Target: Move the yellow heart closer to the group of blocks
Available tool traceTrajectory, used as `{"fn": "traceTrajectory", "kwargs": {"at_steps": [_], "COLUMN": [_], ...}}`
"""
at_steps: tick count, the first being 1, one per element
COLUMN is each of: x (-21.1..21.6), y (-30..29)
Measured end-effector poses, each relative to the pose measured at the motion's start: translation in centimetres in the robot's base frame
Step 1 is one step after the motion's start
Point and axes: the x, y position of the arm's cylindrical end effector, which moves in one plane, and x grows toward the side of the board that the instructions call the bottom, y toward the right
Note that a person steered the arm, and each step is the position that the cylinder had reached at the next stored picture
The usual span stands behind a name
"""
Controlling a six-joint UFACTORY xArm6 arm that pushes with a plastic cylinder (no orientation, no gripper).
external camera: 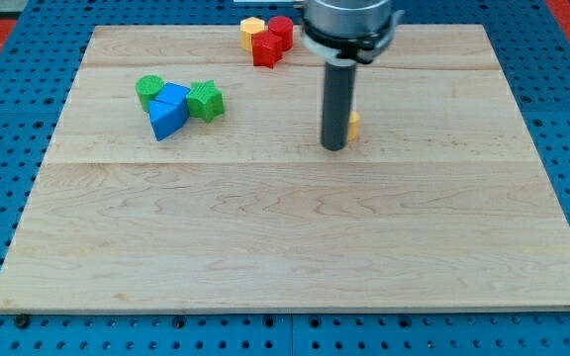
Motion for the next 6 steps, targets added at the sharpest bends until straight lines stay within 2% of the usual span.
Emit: {"fn": "traceTrajectory", "kwargs": {"at_steps": [1,2,4,5,6], "x": [-0.3,-3.5,-10.1,-11.1,-11.6], "y": [2.7,2.3,-2.9,-7.1,-8.9]}}
